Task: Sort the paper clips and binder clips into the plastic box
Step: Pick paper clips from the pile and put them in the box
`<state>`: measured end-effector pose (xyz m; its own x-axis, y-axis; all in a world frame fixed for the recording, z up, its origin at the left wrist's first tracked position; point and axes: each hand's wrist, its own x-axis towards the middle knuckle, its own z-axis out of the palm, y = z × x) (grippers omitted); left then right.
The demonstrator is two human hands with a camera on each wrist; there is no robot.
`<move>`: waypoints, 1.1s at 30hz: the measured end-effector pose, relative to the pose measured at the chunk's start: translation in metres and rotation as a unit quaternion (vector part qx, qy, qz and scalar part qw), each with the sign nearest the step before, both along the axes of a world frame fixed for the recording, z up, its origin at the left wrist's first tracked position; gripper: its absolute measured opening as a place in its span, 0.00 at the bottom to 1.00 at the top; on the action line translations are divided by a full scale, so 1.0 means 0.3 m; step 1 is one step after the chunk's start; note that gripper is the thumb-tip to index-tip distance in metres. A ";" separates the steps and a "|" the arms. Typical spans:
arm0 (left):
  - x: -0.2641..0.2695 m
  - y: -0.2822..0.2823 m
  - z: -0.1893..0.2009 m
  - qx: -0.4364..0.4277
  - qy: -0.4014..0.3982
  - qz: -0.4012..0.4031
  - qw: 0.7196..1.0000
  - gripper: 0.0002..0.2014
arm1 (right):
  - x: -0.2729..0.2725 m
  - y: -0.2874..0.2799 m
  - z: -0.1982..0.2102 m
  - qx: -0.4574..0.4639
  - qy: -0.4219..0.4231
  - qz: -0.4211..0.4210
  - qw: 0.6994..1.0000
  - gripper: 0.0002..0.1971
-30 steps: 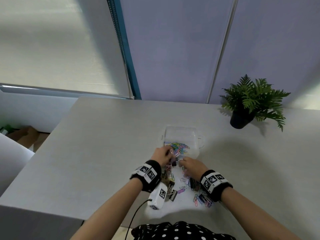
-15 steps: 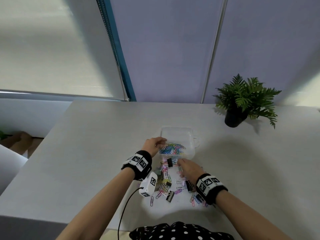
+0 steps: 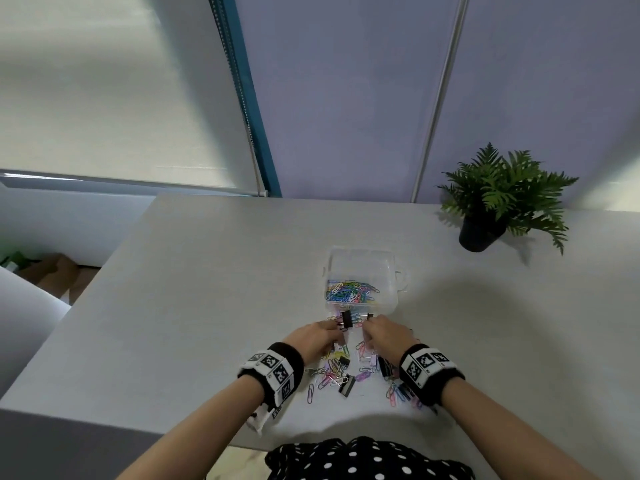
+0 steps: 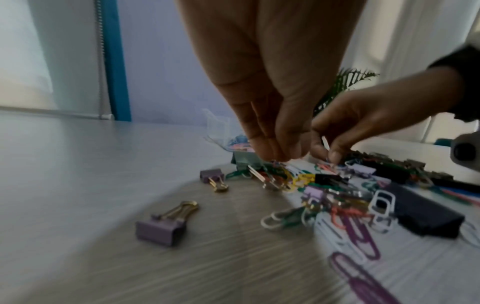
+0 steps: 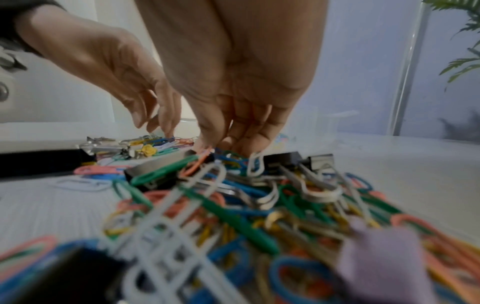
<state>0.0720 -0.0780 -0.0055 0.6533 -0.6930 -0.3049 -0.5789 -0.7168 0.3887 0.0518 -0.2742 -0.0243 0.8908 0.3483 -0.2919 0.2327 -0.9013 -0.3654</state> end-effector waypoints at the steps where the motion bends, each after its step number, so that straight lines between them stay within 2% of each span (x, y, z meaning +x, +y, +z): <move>1: -0.005 -0.010 -0.004 0.008 -0.013 -0.005 1.000 0.15 | -0.001 0.004 0.001 0.011 -0.005 0.002 1.000 0.05; 3: -0.013 -0.032 -0.013 0.036 -0.035 -0.019 0.999 0.15 | -0.001 0.016 0.001 0.032 -0.014 -0.007 0.999 0.04; 7: -0.023 -0.064 -0.025 0.078 -0.066 -0.017 0.995 0.13 | -0.007 0.028 -0.015 0.039 0.005 -0.023 0.999 0.17; 9: -0.024 -0.076 -0.021 0.096 -0.083 -0.016 0.992 0.11 | -0.017 0.027 -0.022 0.043 0.005 -0.026 0.999 0.19; 15: -0.027 -0.097 -0.010 0.143 -0.097 -0.035 0.984 0.12 | -0.032 0.043 -0.016 0.015 0.005 0.000 1.000 0.08; 22: -0.033 -0.079 0.002 0.138 -0.085 -0.035 0.986 0.13 | -0.045 0.059 -0.015 -0.030 -0.022 0.028 0.999 0.09; 24: -0.026 -0.072 0.010 0.123 -0.055 -0.009 0.991 0.11 | -0.043 0.052 -0.009 0.000 -0.004 0.015 1.000 0.05; 26: -0.009 -0.059 0.020 0.082 0.006 0.035 0.996 0.08 | -0.035 0.034 -0.009 0.079 0.026 -0.022 0.996 0.04; 27: 0.004 -0.053 0.024 0.059 0.032 0.051 0.996 0.09 | -0.031 0.021 -0.008 0.135 0.048 -0.053 0.988 0.08; 29: 0.029 -0.036 0.040 0.017 0.064 0.080 0.995 0.09 | -0.024 -0.004 -0.001 0.263 0.092 -0.137 0.951 0.13; 33: 0.075 -0.022 0.083 -0.057 0.083 0.134 0.986 0.08 | -0.006 -0.039 0.031 0.426 0.155 -0.257 0.854 0.04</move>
